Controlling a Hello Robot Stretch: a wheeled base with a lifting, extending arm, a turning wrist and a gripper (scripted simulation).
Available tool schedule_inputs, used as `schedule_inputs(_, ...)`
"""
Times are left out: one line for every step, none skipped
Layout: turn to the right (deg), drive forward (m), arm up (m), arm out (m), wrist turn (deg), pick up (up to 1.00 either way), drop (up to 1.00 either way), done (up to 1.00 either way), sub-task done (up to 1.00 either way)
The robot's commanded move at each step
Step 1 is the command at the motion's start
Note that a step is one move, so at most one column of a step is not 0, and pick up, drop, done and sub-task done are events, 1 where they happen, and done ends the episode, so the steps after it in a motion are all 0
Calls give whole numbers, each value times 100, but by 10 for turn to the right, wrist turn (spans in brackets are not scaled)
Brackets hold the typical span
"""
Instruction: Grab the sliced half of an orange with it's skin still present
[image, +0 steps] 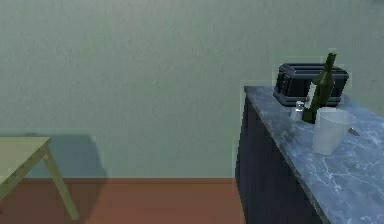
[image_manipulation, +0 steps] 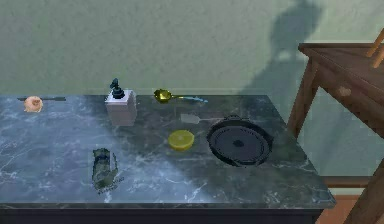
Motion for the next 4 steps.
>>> schedule_inputs(0, 0, 50, 0, 0, 0, 0, 0, 0)
schedule_inputs(0, 0, 38, 0, 0, 0, 0, 0, 0)
schedule_inputs(0, 0, 0, 20, 0, 0, 0, 0, 0)
schedule_inputs(0, 0, 0, 0, 450, 0, 0, 0, 0)
